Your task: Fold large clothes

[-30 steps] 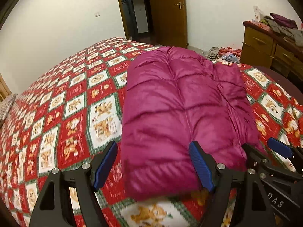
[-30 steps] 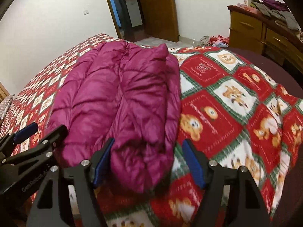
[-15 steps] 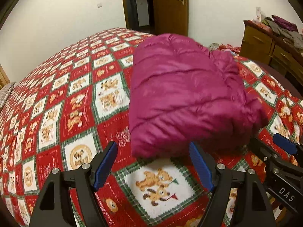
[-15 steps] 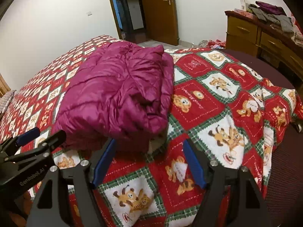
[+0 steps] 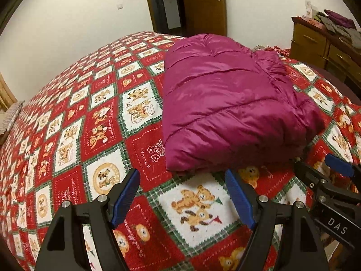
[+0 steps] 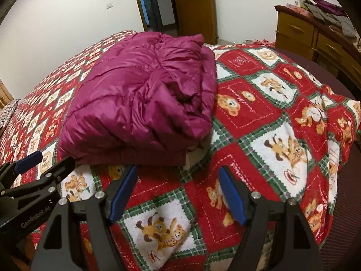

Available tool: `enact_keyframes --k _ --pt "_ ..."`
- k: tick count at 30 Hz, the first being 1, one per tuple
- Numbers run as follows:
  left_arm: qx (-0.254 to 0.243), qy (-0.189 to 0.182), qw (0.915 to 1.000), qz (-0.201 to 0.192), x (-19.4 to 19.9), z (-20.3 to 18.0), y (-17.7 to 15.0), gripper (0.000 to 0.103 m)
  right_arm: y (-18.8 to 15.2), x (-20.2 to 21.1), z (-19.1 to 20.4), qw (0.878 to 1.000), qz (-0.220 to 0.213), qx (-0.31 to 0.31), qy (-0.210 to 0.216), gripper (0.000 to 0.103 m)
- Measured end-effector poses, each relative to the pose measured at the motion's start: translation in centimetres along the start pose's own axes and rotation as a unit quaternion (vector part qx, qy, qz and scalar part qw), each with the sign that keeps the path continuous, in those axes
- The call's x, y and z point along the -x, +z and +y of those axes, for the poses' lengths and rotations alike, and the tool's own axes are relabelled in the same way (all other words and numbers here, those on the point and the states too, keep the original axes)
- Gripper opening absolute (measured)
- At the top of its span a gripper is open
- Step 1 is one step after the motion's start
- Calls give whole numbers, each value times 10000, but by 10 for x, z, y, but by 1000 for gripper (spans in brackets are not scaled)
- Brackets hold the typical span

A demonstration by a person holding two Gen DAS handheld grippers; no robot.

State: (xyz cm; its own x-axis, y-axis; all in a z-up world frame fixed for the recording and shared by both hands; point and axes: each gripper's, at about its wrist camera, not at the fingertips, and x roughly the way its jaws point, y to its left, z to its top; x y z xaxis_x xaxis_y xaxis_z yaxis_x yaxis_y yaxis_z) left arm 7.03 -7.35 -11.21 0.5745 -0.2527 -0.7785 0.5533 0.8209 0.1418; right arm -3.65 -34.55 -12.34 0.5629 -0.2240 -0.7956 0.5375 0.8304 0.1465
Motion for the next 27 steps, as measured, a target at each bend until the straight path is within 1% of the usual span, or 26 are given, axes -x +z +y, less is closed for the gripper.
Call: enact_keyframes --k 2,4,7,10,12,15,19,23,27 --pt "-43 -75 10000 -14 4 -1 -5 78 -6 7 2 10000 -29 68 -21 86" --pt "14 -133 9999 80 5 1 -11 78 -14 15 1 9999 -67 122 -70 92" --pt "295 -334 9985 319 6 7 -20 78 -25 23 0 9998 -35 166 -135 96" --pt "533 -584 9953 556 8 15 -30 78 -33 31 -4 9998 34 158 -145 96" --pt "615 -606 9942 647 13 18 -40 78 -38 36 -5 9997 68 152 -151 96" --pt "557 -604 9939 737 21 18 -54 78 -46 44 -3 9996 117 190 -153 96" --pt "478 -510 9952 681 40 22 -69 78 -57 59 3 9996 137 209 -96 96" --pt "450 -327 9974 458 67 29 -74 78 -64 80 9 9996 59 283 -35 97" --pt "454 -340 9978 350 90 32 -79 78 -67 103 16 9992 -100 399 9 100"
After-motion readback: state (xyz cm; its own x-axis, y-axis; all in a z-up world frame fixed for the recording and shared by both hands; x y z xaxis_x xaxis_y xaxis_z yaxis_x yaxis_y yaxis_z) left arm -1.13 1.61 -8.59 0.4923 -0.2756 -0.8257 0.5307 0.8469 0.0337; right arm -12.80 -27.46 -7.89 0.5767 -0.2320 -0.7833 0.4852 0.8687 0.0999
